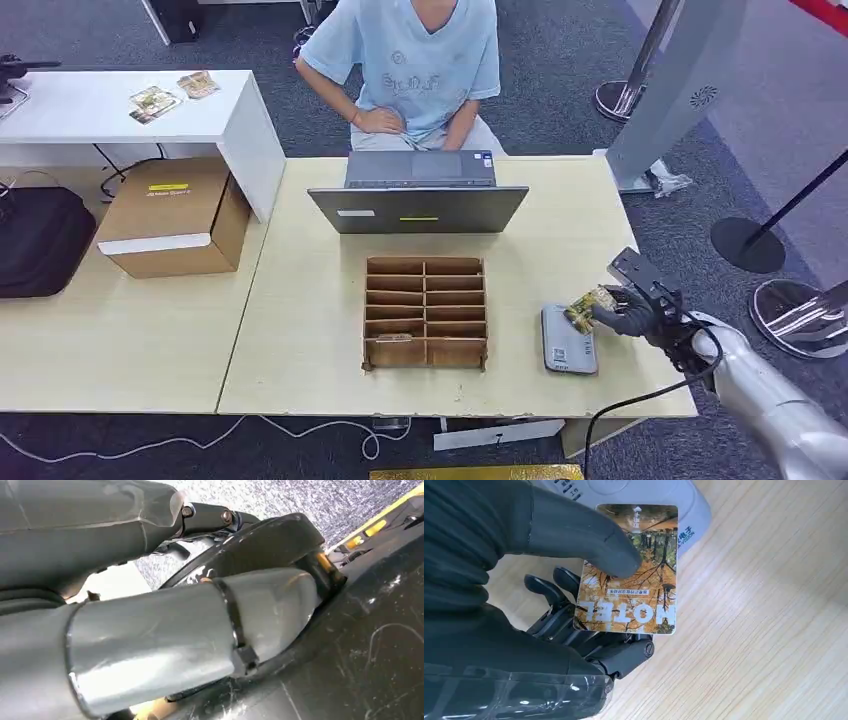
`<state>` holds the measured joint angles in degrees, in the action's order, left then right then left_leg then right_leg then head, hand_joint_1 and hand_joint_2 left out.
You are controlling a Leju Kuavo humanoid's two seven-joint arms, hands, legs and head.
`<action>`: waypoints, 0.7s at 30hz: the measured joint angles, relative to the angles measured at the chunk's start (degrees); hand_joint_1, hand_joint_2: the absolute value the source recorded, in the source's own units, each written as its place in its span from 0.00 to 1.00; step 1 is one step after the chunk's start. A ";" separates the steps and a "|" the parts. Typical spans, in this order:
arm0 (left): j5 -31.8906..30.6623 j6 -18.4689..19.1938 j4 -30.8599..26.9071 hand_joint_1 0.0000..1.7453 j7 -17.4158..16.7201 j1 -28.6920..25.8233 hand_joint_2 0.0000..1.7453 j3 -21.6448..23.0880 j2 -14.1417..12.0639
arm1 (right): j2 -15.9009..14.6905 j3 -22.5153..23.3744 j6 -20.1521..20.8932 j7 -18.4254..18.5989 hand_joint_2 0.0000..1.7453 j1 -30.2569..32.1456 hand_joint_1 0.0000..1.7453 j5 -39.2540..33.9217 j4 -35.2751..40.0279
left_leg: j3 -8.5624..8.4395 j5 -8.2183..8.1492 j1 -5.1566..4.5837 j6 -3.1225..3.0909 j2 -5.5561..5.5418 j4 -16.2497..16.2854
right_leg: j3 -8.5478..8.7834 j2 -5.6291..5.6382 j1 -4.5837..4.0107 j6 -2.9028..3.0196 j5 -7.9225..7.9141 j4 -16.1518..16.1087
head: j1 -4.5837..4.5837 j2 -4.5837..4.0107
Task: Pass the card to the sensor for recognition and then transmit it.
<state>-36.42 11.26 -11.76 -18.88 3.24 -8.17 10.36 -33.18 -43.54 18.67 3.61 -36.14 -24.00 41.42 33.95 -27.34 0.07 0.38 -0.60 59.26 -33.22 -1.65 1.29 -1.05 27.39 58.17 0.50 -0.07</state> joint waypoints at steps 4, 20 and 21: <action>1.29 -0.77 0.00 0.00 -0.59 -0.06 0.00 -1.34 0.18 | 0.72 -0.02 0.35 -0.04 1.00 -0.63 1.00 1.46 -0.90 | 0.00 0.00 0.00 0.00 0.01 0.00 | 0.00 0.01 0.00 0.00 0.00 0.00 | 0.00 0.00; 3.37 -2.21 0.20 0.00 -1.23 -0.11 0.00 -3.76 0.57 | 2.19 -1.09 -3.24 -0.96 1.00 -2.61 1.00 11.52 -2.56 | -0.01 0.00 0.00 0.00 0.04 0.00 | 0.00 0.01 -0.01 0.00 0.00 0.00 | 0.00 0.00; 3.89 -2.43 0.20 0.00 -1.51 -0.11 0.00 -4.24 0.66 | 2.27 -1.22 -3.24 -0.98 1.00 -2.63 1.00 11.89 -2.69 | -0.01 0.00 0.00 0.00 0.04 0.00 | 0.00 0.02 -0.01 0.00 0.00 0.00 | 0.00 0.00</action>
<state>-32.52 8.83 -11.56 -20.39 3.13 -12.41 11.02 -30.91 -44.76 15.43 2.62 -38.77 -12.11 38.73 33.94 -27.34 0.07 0.38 -0.56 59.26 -33.23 -1.63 1.29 -1.05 27.39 58.17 0.50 -0.07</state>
